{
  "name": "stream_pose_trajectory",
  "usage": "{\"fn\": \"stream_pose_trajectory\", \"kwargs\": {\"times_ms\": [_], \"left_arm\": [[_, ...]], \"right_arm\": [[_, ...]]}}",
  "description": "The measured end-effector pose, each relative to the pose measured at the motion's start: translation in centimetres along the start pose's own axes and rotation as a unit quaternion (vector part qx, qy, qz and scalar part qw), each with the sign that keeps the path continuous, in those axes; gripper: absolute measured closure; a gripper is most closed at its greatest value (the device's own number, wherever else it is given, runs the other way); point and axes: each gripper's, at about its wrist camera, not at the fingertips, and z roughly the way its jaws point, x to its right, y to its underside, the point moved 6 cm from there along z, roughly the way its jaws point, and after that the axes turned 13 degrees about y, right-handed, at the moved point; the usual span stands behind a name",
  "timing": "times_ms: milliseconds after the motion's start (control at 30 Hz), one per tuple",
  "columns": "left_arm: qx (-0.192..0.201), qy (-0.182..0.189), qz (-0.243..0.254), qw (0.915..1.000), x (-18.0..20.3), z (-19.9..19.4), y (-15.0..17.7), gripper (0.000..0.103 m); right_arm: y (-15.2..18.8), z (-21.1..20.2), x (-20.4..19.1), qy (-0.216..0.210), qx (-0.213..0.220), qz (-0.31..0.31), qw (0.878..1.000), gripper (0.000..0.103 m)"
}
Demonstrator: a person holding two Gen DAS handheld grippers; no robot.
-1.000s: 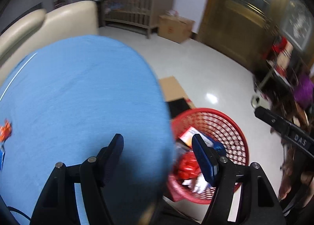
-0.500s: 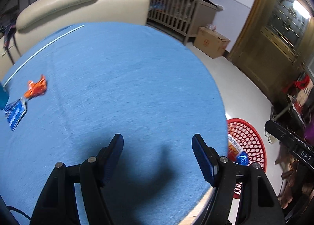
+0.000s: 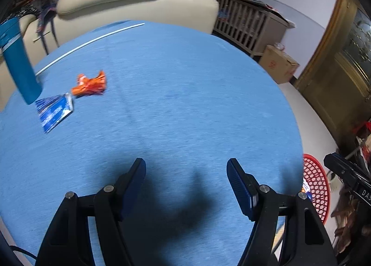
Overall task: Collect trash
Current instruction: 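Move both empty tools back over the table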
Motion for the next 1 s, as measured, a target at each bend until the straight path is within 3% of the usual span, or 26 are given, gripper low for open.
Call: {"fn": "stream_pose_trajectory", "kwargs": {"times_ms": [1000], "left_arm": [[0.021,-0.045,-0.082,0.9954,-7.8,-2.4,2.4,0.03]], "right_arm": [[0.2,3.5,-9.8,-0.039,-0.035,-0.092,0.994,0.032]]}}
